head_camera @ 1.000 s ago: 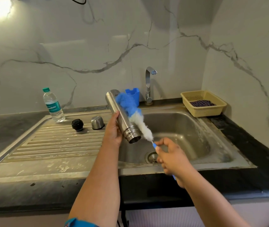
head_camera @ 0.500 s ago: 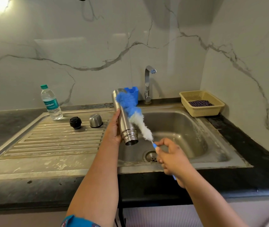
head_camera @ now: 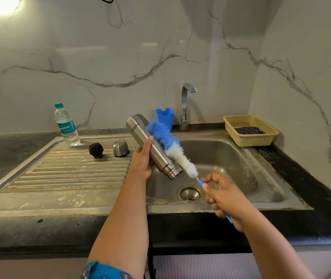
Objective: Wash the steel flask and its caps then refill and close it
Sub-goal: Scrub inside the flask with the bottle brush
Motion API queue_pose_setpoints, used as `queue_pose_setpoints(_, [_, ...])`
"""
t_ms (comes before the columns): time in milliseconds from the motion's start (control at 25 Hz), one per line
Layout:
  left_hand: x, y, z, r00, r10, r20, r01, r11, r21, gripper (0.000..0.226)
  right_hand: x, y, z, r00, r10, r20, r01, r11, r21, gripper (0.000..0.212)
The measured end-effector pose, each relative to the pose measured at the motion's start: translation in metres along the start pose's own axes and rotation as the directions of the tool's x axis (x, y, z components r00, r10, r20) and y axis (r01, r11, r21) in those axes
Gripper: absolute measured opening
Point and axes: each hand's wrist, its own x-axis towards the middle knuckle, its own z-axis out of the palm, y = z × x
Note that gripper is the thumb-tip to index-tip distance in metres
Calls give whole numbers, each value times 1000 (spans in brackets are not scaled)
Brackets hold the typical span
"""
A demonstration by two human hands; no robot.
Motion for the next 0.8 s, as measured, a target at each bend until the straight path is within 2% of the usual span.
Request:
queue_pose_setpoints(80, [-3, -4, 5, 991, 126, -49, -113, 970, 213, 67, 8, -11, -3, 994, -32, -103, 30, 999, -19, 14])
queue_pose_setpoints(120, [-4, -8, 7, 981, 192, -39, -168, 924, 343, 68, 14, -22, -4, 982, -90, -165, 80, 995, -66, 14])
queue_pose_setpoints(160, [-5, -12, 7, 967, 252, -21, -210, 846, 489, 70, 19, -32, -6, 965, -155, -210, 134, 985, -111, 13])
queue_pose_setpoints(240, [-3, -19, 6, 940, 339, 45, -250, 592, 766, 72, 25, -50, -10, 937, -245, -249, 195, 958, -211, 11])
queue_pose_setpoints(320, [-1, -24, 8, 913, 383, 143, -293, 372, 881, 71, 30, -55, -11, 928, -293, -230, 190, 903, -385, 10])
queue_pose_setpoints(360, [-1, -26, 11, 901, 396, 178, -318, 321, 892, 69, 31, -54, -10, 926, -304, -226, 177, 875, -450, 10])
queue_pose_setpoints(480, [0, -28, 14, 880, 431, 200, -333, 260, 906, 71, 27, -48, -16, 915, -305, -265, 148, 862, -485, 9])
queue_pose_setpoints(600, [3, -24, 7, 886, 456, 87, -272, 356, 894, 70, 17, -43, -31, 946, -254, -201, 120, 852, -509, 7])
queue_pose_setpoints(800, [4, -26, 7, 901, 428, 69, -236, 352, 906, 69, 14, -52, -32, 930, -284, -232, 117, 829, -547, 10])
